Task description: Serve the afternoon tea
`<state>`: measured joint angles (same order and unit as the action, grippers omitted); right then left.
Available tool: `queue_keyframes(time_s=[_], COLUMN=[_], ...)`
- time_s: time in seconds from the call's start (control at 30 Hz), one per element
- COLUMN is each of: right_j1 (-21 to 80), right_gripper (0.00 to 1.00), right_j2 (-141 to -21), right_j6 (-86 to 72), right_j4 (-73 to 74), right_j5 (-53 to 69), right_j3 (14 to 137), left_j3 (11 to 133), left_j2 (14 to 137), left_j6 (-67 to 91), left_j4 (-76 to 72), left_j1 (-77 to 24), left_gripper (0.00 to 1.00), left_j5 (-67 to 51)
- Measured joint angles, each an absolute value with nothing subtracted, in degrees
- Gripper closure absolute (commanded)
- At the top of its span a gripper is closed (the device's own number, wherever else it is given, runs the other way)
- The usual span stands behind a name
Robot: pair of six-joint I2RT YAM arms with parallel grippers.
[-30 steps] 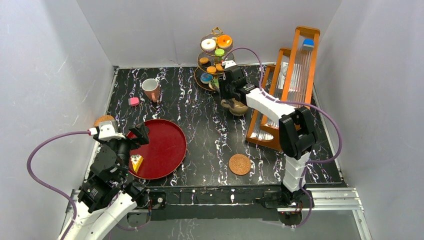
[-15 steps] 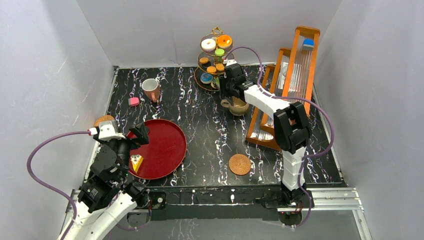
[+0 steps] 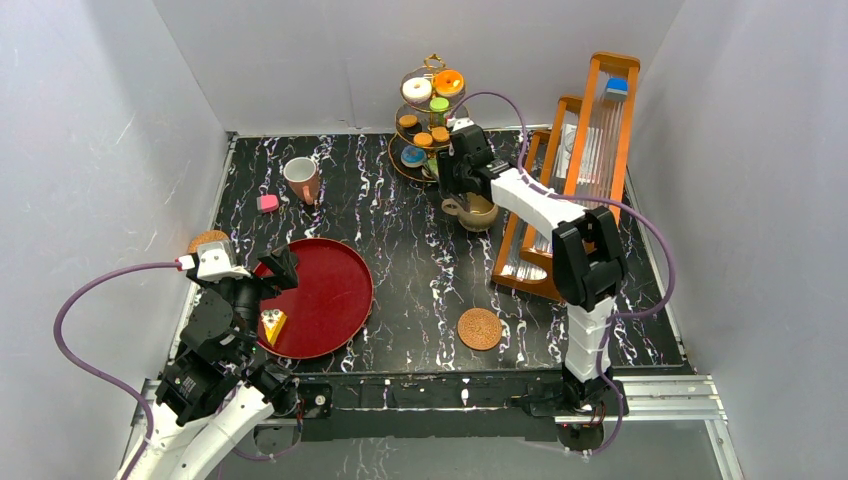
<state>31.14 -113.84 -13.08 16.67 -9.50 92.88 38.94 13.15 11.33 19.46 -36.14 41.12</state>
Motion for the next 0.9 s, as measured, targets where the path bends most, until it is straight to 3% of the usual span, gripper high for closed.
queue_keyframes(time_s=[0.37, 0.9], right_j1=[31.14, 31.14], right_gripper=[0.44, 0.44], right_j2=[-106.39, -107.31], right_j6=[-12.45, -11.84], right_j4=[19.62, 19.07], right_j5=[-7.05, -6.92], right_j3=[90.78, 90.28], left_j3=[38.94, 38.94], left_j2=[13.15, 13.15], left_j6=[11.33, 11.38], left_j4=[19.49, 19.49], left_j1=[-36.14, -36.14], left_gripper=[0.08, 0.08], left_j5=[41.1, 41.08])
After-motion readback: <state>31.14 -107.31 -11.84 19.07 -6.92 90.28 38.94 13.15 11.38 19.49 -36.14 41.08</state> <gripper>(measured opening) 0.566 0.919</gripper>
